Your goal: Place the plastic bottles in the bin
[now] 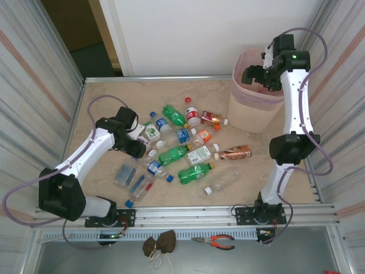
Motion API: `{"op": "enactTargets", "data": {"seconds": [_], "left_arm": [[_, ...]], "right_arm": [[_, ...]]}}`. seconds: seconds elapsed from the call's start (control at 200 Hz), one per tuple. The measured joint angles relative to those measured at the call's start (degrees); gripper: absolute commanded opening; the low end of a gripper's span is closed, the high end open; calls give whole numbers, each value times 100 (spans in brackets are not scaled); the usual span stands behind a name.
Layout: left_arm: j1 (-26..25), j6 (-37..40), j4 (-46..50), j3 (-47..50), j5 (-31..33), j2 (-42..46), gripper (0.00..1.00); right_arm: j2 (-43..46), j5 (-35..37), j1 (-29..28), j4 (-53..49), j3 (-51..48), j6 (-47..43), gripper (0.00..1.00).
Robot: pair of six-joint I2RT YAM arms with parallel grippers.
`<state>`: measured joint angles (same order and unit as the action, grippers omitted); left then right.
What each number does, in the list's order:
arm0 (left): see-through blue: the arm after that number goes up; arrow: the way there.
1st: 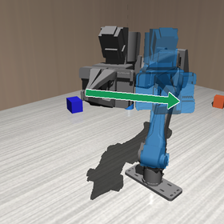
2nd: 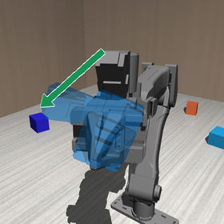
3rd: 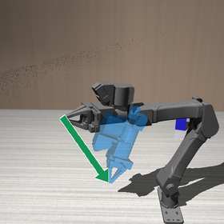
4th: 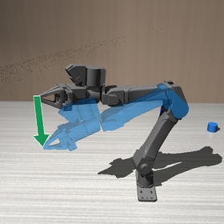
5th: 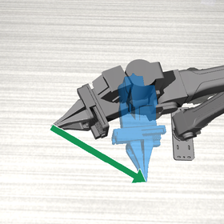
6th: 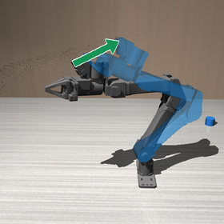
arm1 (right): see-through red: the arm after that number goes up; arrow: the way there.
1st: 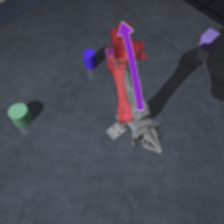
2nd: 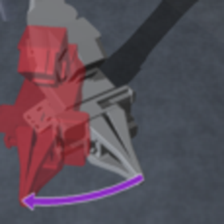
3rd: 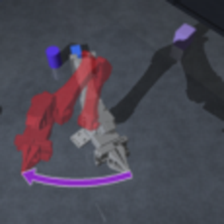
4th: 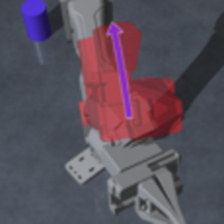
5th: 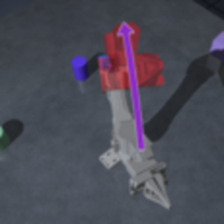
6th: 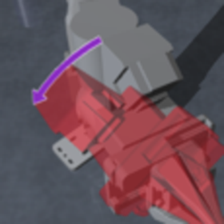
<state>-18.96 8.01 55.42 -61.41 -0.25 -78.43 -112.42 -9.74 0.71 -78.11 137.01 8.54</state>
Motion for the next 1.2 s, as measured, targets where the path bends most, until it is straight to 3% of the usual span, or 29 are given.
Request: {"op": "enactTargets", "data": {"seconds": [0.431, 0.942, 1.202], "left_arm": [[11, 664, -251, 81, 101, -778, 62], [55, 833, -752, 111, 101, -1775, 49], [76, 863, -750, 111, 142, -1845, 40]], "right_arm": [[76, 96, -37, 92, -243, 0, 91], [155, 118, -125, 243, -516, 0, 91], [286, 125, -125, 308, -697, 0, 91]]}}
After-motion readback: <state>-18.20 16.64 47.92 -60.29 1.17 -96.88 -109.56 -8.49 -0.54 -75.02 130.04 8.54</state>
